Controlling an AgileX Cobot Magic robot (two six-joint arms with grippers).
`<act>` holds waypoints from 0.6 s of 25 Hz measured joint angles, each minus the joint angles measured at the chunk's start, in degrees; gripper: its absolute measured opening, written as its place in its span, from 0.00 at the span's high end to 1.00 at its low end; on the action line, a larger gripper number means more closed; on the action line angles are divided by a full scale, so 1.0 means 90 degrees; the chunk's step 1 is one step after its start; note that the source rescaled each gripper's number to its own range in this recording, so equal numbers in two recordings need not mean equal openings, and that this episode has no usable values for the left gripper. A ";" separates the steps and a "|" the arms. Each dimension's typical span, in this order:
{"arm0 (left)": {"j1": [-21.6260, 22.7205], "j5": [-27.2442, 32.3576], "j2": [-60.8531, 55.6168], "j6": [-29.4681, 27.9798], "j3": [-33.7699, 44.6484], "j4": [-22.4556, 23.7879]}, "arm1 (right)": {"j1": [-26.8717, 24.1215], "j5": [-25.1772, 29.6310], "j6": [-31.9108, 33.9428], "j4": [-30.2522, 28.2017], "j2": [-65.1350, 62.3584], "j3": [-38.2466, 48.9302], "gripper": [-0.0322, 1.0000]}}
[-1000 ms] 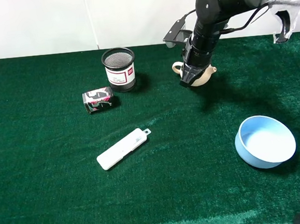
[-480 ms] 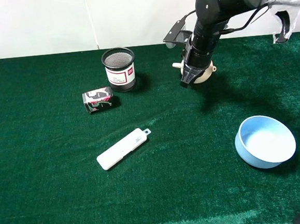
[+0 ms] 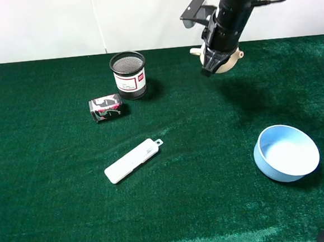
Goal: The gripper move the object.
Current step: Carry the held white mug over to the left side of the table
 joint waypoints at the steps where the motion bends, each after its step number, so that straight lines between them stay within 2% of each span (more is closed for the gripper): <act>1: 0.0000 0.0000 0.0000 0.0000 0.0000 0.0000 | 0.0090 0.0182 0.0000 0.0000 -0.0106 0.0000 0.97; 8: 0.0000 0.0000 0.0000 0.0000 0.0000 0.0000 | 0.1065 0.0781 0.0000 0.0056 -0.0553 0.0000 0.97; 15: 0.0000 0.0000 0.0000 0.0000 0.0000 0.0000 | 0.2176 0.0888 -0.0220 0.0063 -0.0553 0.0000 0.97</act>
